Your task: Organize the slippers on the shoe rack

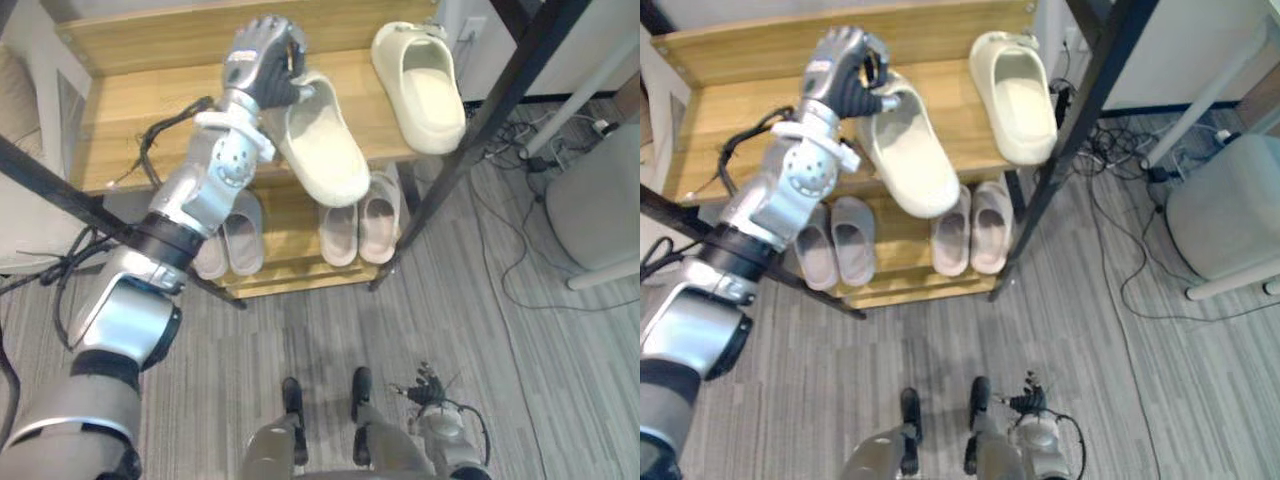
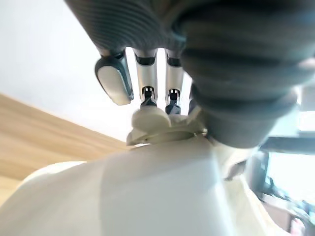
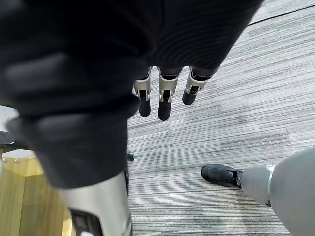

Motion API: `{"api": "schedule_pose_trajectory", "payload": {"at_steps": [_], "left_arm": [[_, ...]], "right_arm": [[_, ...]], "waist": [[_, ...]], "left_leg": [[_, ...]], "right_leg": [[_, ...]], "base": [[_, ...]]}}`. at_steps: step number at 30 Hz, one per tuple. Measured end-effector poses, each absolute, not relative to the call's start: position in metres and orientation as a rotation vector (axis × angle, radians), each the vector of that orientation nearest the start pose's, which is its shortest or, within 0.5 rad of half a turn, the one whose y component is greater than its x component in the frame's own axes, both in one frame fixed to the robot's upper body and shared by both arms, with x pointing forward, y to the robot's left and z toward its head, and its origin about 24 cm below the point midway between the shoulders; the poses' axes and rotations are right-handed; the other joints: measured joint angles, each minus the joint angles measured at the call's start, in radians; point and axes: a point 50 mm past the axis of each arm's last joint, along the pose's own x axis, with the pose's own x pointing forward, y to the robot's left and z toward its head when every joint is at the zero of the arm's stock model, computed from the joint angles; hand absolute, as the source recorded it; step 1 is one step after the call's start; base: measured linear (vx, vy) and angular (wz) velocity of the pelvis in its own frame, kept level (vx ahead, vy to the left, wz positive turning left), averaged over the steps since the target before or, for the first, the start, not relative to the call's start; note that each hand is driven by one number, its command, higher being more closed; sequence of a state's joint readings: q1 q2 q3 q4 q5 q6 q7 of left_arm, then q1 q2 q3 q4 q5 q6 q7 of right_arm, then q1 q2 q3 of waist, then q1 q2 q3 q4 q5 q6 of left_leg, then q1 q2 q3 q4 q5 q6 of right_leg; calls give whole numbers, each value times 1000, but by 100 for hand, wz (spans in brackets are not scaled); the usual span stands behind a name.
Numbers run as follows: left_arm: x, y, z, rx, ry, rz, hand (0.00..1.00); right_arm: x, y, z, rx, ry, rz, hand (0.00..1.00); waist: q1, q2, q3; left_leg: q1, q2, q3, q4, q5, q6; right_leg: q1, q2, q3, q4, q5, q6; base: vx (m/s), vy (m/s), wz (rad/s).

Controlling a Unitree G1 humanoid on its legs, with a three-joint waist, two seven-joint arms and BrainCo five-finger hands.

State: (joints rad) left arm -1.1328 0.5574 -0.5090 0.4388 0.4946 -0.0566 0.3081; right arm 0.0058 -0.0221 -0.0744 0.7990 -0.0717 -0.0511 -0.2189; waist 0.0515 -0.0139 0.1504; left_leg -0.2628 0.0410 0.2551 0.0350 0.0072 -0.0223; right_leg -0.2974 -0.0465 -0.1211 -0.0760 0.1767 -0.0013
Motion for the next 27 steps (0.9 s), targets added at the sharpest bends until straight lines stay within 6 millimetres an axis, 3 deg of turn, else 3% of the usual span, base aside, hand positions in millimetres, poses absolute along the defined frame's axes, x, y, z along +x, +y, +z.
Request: {"api": "schedule_pose_trajectory", "payload": {"at_steps": [10, 22, 23, 27], "left_arm": [[365, 101, 296, 1278, -981, 150, 100], [366, 108, 324, 1258, -1007, 264, 100], [364, 109, 331, 1247, -1018, 284, 0], [365, 115, 339, 1227, -1010, 339, 0]], "right_arm": [[174, -182, -118, -159, 729, -291, 0], [178, -187, -112, -167, 696, -302, 0], [178, -187, -112, -169, 695, -302, 0], [178, -189, -112, -173, 693, -304, 0]], "waist": [[-6, 1, 0], [-15, 3, 2], [-16, 3, 2], [-18, 2, 2]], "left_leg": [[-20, -6, 23, 8, -9, 8], [-66, -6, 51, 62, -44, 22], [-77, -4, 54, 76, -47, 23], [-83, -2, 61, 91, -53, 25]], "right_leg": [[-28, -4, 26, 0, 6, 8], [-61, -13, 54, 3, 21, 25], [-69, -13, 55, 5, 21, 25], [-71, -14, 62, 6, 24, 29]], "base": [[32, 14, -7], [15, 7, -6], [0, 0, 0], [16, 1, -4]]}}
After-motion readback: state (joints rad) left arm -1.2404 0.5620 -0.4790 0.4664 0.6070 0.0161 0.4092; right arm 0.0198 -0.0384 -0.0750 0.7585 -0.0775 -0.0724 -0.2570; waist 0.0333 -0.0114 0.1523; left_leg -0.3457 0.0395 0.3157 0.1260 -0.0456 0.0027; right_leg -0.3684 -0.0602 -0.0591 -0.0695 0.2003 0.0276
